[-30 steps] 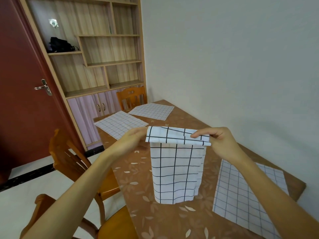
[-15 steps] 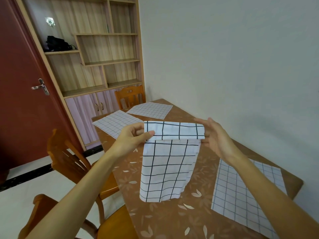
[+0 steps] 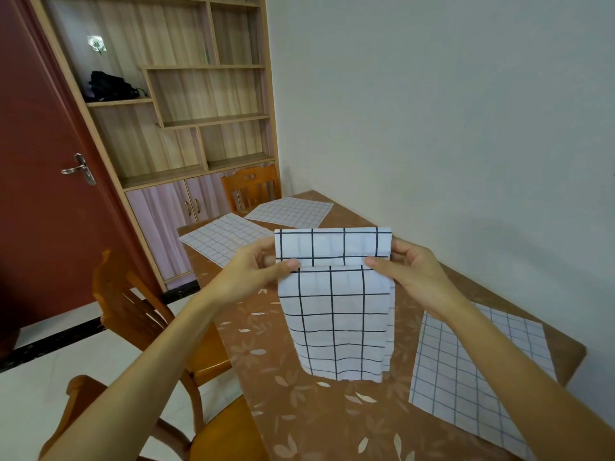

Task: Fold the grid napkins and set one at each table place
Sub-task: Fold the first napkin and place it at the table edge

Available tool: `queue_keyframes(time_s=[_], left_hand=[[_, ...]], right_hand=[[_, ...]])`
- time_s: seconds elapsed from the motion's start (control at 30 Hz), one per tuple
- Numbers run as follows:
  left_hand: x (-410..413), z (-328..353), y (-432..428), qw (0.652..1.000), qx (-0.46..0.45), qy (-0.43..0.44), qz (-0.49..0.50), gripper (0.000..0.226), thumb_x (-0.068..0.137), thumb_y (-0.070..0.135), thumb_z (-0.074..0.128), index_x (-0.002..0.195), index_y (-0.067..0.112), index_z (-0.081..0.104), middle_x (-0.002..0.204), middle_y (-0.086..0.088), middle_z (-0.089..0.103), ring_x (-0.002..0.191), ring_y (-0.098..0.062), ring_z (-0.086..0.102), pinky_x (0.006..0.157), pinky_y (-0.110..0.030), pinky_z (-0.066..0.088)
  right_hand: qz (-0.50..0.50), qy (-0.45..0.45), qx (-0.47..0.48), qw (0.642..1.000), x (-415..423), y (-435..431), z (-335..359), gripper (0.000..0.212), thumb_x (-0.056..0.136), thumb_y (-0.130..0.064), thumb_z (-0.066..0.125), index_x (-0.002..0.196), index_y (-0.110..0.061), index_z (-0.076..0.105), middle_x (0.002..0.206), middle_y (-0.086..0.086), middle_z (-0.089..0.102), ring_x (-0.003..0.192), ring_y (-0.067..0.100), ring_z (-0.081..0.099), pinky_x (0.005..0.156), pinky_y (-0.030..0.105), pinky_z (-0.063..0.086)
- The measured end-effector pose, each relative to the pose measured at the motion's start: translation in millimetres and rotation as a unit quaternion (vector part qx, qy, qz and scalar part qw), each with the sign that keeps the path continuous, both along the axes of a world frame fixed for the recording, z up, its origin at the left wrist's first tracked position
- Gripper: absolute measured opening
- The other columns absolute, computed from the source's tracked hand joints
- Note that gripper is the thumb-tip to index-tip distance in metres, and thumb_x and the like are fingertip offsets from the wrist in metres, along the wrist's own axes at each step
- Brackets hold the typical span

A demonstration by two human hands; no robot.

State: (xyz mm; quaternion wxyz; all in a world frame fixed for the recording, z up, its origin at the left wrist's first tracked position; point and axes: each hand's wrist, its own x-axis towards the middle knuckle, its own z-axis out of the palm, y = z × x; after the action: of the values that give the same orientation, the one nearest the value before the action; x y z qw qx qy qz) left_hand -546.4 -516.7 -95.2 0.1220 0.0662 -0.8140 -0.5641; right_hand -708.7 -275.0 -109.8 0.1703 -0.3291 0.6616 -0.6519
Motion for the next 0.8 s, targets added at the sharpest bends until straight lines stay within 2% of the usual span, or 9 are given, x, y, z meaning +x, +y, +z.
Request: queue_keyframes(time_s=[0.13, 0.23, 0.3, 0.37, 0.47, 0.53, 0.6, 0.73, 0.8], left_hand=[[1.4, -8.0, -2.5, 0.998, 0.045, -0.023, -0.028, 0.041, 0.098, 0.004, 0.06, 0.137, 0.015, 0.055, 0.106, -0.007, 0.079, 0.102, -0.028, 0.076, 0.087, -0.043, 0.062], [3.4, -7.0, -2.6, 0.992, 0.118, -0.026, -0.026, 0.038, 0.1, -0.004, 0.054, 0.13, 0.017, 0.062, 0.105, -0.003, 0.079, 0.099, -0.021, 0.075, 0.079, -0.03, 0.062], [3.0, -5.2, -4.7, 0.982, 0.184, -0.034, -0.013, 0.035, 0.105, 0.0, 0.044, 0.125, 0.017, 0.067, 0.115, -0.007, 0.076, 0.103, -0.023, 0.074, 0.08, -0.03, 0.062], [0.6, -3.6, -6.2, 0.959, 0.282, -0.031, -0.018, 0.038, 0.105, 0.004, 0.034, 0.123, 0.011, 0.067, 0.123, -0.018, 0.072, 0.107, -0.028, 0.073, 0.084, -0.036, 0.063], [-1.0, -0.1, -2.4, 0.93, 0.369, 0.002, -0.009, 0.035, 0.103, 0.021, 0.042, 0.122, 0.005, 0.066, 0.12, -0.02, 0.073, 0.106, -0.031, 0.073, 0.089, -0.042, 0.062], [-0.9, -0.4, 0.9, 0.937, 0.35, 0.002, -0.017, 0.04, 0.096, 0.032, 0.053, 0.124, 0.007, 0.067, 0.123, -0.015, 0.073, 0.11, -0.027, 0.072, 0.092, -0.038, 0.061], [-0.4, -2.9, 3.6, 0.953, 0.3, -0.031, -0.033, 0.04, 0.092, 0.033, 0.058, 0.123, 0.01, 0.069, 0.123, -0.012, 0.074, 0.112, -0.025, 0.072, 0.091, -0.034, 0.061], [1.7, -6.2, 5.9, 0.973, 0.221, -0.063, -0.014, 0.031, 0.098, 0.015, 0.061, 0.128, 0.009, 0.067, 0.121, -0.013, 0.074, 0.108, -0.027, 0.074, 0.084, -0.031, 0.063], [1.8, -6.4, 5.6, 0.975, 0.218, -0.051, -0.001, 0.029, 0.1, 0.011, 0.058, 0.127, 0.01, 0.067, 0.12, -0.012, 0.075, 0.107, -0.027, 0.074, 0.08, -0.03, 0.063]], right_hand=[[0.0, 0.012, -0.019, 1.0, 2.0, 0.2, -0.8, 0.029, 0.087, -0.003, 0.072, 0.113, -0.016, 0.073, 0.111, -0.003, 0.077, 0.104, 0.011, 0.072, 0.086, 0.022, 0.058], [-0.011, 0.039, -0.021, 0.999, 2.7, 2.2, -1.0, 0.027, 0.087, 0.003, 0.069, 0.102, -0.019, 0.076, 0.104, -0.005, 0.078, 0.099, 0.008, 0.072, 0.08, 0.018, 0.056], [-0.022, 0.07, -0.006, 0.997, 0.7, 3.4, -0.8, 0.035, 0.087, 0.01, 0.064, 0.087, -0.021, 0.079, 0.102, -0.005, 0.078, 0.101, 0.009, 0.072, 0.081, 0.02, 0.055], [-0.024, 0.086, 0.004, 0.996, 0.4, 3.6, 0.6, 0.044, 0.088, 0.013, 0.06, 0.077, -0.025, 0.08, 0.099, -0.006, 0.079, 0.098, 0.009, 0.072, 0.082, 0.02, 0.056], [-0.04, 0.1, -0.003, 0.994, 1.0, 1.5, 1.8, 0.05, 0.09, 0.009, 0.061, 0.074, -0.034, 0.08, 0.091, -0.01, 0.079, 0.09, 0.008, 0.073, 0.077, 0.018, 0.056], [-0.052, 0.106, -0.021, 0.993, 0.9, -0.8, 1.4, 0.051, 0.089, 0.009, 0.063, 0.074, -0.037, 0.08, 0.092, -0.012, 0.079, 0.091, 0.007, 0.073, 0.08, 0.019, 0.057], [-0.063, 0.106, -0.039, 0.992, 0.7, -3.6, 1.9, 0.05, 0.088, 0.008, 0.064, 0.075, -0.037, 0.08, 0.094, -0.011, 0.079, 0.095, 0.009, 0.073, 0.084, 0.022, 0.057], [-0.067, 0.113, -0.045, 0.99, 1.7, -5.9, 3.6, 0.047, 0.091, 0.005, 0.062, 0.078, -0.036, 0.081, 0.099, -0.012, 0.078, 0.1, 0.008, 0.072, 0.087, 0.022, 0.056], [-0.069, 0.111, -0.019, 0.991, 2.9, -6.2, 4.3, 0.045, 0.097, 0.001, 0.055, 0.092, -0.036, 0.08, 0.105, -0.013, 0.077, 0.105, 0.006, 0.07, 0.089, 0.02, 0.055]])
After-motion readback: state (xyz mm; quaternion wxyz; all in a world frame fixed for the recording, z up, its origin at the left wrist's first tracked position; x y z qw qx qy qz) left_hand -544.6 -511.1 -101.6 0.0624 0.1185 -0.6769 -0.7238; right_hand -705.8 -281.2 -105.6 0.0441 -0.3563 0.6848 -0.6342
